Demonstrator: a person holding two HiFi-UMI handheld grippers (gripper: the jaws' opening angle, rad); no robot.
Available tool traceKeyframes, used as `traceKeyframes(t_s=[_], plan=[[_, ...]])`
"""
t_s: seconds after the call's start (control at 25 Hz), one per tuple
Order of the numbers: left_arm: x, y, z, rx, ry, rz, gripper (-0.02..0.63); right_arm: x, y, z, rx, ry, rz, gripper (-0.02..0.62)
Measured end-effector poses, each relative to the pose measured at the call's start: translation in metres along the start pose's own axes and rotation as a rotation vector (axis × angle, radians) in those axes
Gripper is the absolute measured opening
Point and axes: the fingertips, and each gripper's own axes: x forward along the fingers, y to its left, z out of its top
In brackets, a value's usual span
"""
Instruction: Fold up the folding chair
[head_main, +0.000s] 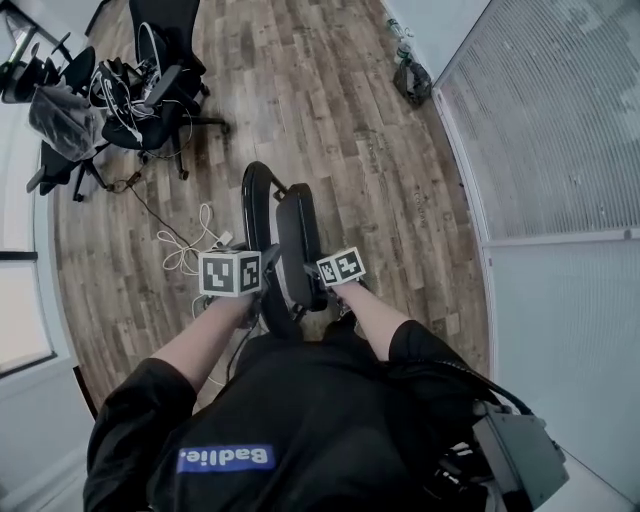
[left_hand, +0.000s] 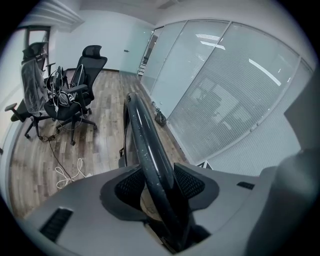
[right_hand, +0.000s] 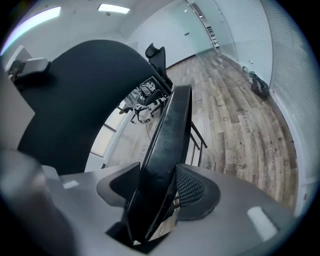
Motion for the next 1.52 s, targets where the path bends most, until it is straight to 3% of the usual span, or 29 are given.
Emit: traceKeyframes(t_s=[0.36,0.68,1.12,1.52], plan=[[-0.014,0.009,-0.003,0.007,0.008,0.031,0.169,0.032,0.057,0.006,-0.101,0.099,-0.065,0.212],[-0.027,0.026,-0.006,-0.006,0.003,0.037,0.167,0.048,0.09,0.002,-0.098,0.187,-0.08,0.212],[-0.036,0.045,-0.009,-0.022,0.003,0.016,0.169,0.058,0.103,0.01,-0.134,0.166,-0.052,0.213],[-0.034,0.038,-0.006,-0.006,-0.001,-0.03,0.198,0.029,0.11,0.005,-0.213,0.169,-0.047,0.212]])
